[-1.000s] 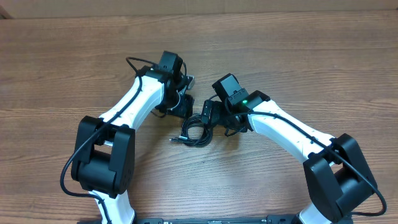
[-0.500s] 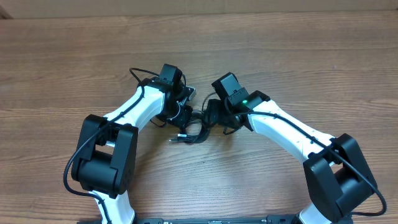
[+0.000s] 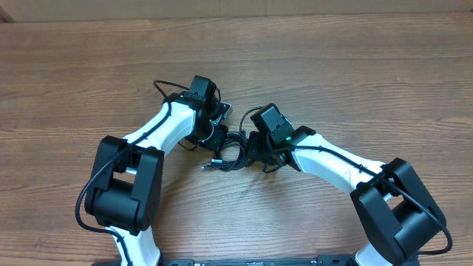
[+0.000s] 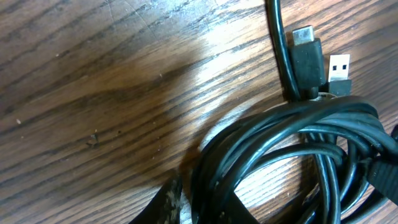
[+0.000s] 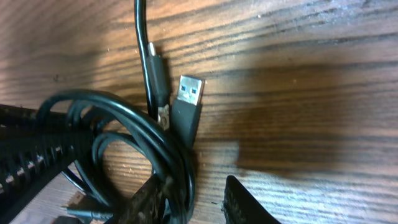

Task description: Untangle cables

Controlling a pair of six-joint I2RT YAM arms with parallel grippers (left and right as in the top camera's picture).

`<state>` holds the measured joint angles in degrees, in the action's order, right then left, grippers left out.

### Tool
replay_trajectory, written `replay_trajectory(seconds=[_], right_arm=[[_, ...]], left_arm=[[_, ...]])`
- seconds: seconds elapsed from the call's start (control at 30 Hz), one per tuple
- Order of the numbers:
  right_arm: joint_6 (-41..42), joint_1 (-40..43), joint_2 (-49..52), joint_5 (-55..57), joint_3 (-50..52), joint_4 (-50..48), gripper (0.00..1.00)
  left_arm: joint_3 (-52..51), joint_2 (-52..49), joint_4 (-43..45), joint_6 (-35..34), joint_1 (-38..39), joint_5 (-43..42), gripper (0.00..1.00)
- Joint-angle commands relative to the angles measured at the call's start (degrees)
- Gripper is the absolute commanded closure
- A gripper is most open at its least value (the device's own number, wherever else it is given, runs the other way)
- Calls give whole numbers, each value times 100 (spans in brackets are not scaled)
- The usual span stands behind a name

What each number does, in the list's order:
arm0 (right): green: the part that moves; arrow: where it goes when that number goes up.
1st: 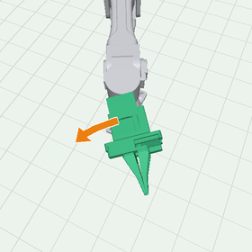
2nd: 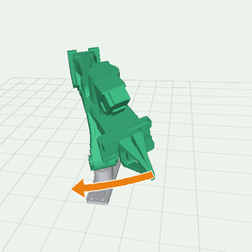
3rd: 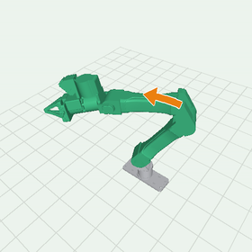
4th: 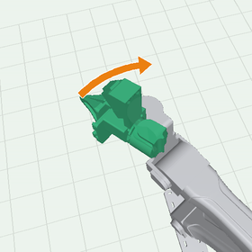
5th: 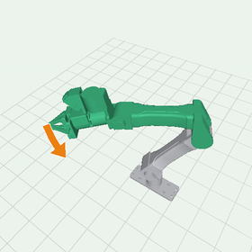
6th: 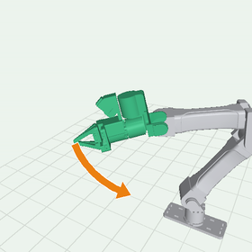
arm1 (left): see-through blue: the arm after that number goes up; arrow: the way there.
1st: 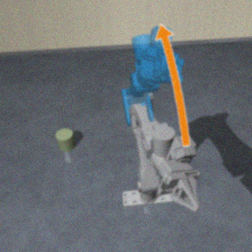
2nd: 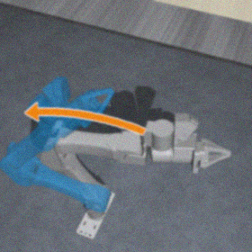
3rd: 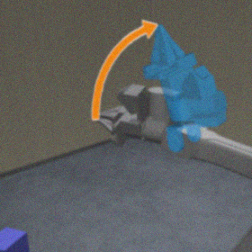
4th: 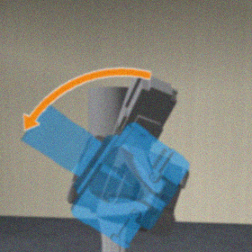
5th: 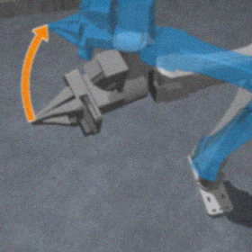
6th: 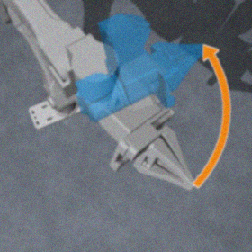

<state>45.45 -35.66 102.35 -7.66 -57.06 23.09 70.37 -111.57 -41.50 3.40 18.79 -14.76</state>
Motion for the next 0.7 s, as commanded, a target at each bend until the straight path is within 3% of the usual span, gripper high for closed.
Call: replay_trajectory(seconds=[0.0,0.13,0.37,0.53,0.67], right_arm=[[105,-9,28,-66,136,-162,70],[105,-42,37,-72,136,-181,71],[105,-286,74,313,136,-184,91],[103,-289,74,249,136,-203,91],[39,-284,74,72,133,-221,92]], left_arm=[[-79,-66,24,52,37,35,81],[-79,-66,39,50,37,35,72],[225,13,-323,48,2,33,69],[994,264,-1294,24,11,-227,62],[1248,295,-1878,24,44,-671,66]])
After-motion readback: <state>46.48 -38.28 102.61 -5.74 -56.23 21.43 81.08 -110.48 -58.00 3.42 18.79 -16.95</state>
